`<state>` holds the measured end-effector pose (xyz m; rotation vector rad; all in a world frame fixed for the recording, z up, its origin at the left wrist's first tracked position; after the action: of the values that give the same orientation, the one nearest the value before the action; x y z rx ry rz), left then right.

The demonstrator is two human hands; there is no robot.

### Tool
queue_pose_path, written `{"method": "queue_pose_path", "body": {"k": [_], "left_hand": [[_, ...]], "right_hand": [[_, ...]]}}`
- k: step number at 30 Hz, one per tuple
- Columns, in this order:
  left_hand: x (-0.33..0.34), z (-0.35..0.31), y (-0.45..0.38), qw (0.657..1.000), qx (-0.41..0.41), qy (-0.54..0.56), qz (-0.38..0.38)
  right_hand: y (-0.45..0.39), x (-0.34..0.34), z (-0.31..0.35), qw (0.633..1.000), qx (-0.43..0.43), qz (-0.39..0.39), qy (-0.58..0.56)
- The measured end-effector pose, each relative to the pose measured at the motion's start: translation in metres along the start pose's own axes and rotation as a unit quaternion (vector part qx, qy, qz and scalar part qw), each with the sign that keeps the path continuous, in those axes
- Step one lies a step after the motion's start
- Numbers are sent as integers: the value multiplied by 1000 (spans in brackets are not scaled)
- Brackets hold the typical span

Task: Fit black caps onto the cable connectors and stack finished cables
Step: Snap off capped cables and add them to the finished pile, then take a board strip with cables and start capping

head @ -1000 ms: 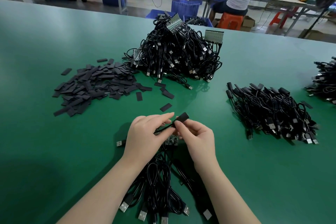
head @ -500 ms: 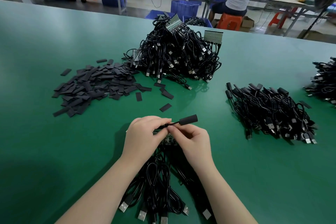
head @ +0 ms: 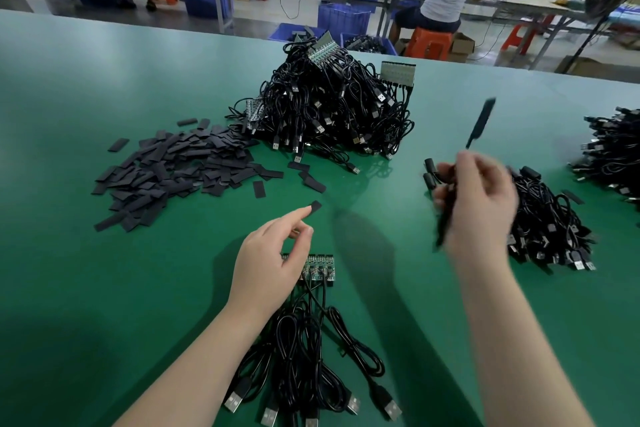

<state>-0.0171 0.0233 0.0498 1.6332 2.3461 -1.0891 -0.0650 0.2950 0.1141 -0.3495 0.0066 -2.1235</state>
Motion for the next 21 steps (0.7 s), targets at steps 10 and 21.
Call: {"method": "queue_pose_path", "body": {"k": [10,21], "left_hand": [[3,-1,0,1000,3,-12,1],[1,15,-3,998,-54,-12,-6]], "right_hand": [[-132,-58,-34,625,-22,149,766],[-17,31,-33,719,-198,181,641]]}}
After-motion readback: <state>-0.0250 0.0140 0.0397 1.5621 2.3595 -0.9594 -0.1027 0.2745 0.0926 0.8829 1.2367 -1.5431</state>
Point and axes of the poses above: each hand's wrist, its own y-axis away from the middle knuckle, its own x-axis out of the palm, z = x × y, the point moved 8 cm from there along -y, towards the middle knuckle, and after that the axes turned 5 degrees about -z, right-handed, at the moved point
